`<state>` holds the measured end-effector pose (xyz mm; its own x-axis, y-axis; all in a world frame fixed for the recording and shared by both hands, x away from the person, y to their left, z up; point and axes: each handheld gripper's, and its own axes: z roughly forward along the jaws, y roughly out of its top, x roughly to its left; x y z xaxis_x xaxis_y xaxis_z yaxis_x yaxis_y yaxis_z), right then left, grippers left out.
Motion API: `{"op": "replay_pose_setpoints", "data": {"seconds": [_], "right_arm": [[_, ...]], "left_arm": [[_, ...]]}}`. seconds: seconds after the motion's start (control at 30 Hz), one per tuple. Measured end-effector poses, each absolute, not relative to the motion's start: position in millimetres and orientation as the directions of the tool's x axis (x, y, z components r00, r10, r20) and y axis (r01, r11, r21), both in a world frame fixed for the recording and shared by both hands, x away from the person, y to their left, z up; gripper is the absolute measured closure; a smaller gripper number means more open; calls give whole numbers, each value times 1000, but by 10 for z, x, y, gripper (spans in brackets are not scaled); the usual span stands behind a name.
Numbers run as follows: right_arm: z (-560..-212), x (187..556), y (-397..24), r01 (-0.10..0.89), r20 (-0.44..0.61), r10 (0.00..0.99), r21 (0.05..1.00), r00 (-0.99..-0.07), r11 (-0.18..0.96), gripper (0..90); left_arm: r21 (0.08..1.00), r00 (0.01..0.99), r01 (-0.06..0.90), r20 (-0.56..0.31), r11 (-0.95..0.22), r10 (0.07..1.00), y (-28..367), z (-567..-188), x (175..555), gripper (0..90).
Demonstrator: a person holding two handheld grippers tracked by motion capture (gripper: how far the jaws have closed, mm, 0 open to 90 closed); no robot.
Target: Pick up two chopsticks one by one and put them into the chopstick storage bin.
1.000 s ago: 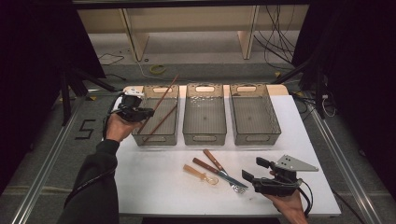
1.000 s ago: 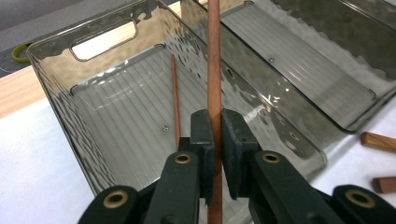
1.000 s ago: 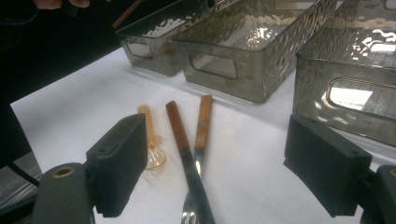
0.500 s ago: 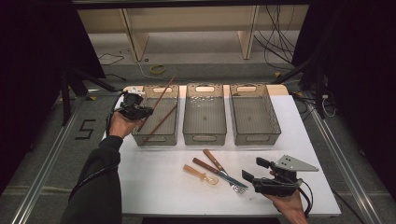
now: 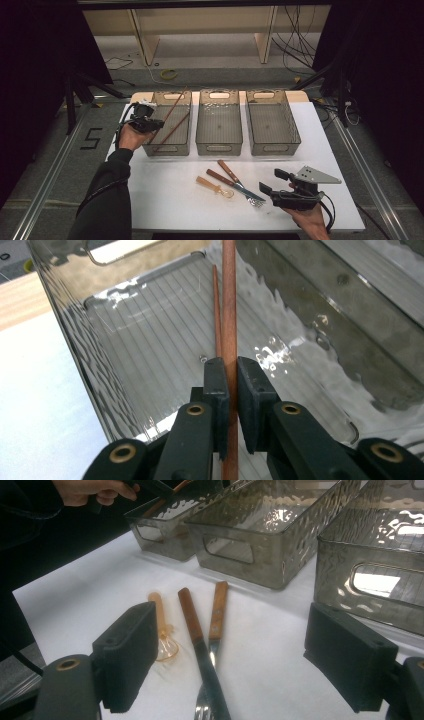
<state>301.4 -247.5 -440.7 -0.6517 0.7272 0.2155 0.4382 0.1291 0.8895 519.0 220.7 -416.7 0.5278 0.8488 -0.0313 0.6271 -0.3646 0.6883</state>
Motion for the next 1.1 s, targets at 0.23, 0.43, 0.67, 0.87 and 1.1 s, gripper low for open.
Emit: {"op": "replay_pose_setpoints", "data": {"seconds": [0.23,0.43,0.67,0.87,1.1], "right_arm": [[-4407,3014,-2475,438,216,727,889,-652,129,224],[-4405,3014,-2480,438,217,728,890,-651,126,224],[-4403,3011,-2479,437,217,728,890,-650,126,224],[-4404,3012,-2484,437,216,729,891,-649,125,224],[-4402,3009,-2481,438,216,729,890,-650,126,224]], "left_arm": [[682,522,644,-60,-347,851,2225,-4199,5192,792],[702,543,634,-104,-326,833,2212,-4094,5119,631],[750,584,590,-138,-301,800,2152,-3937,4941,480],[770,627,554,-136,-316,767,2066,-3921,4788,402],[784,687,513,-131,-350,715,1938,-3923,4598,346]]}}
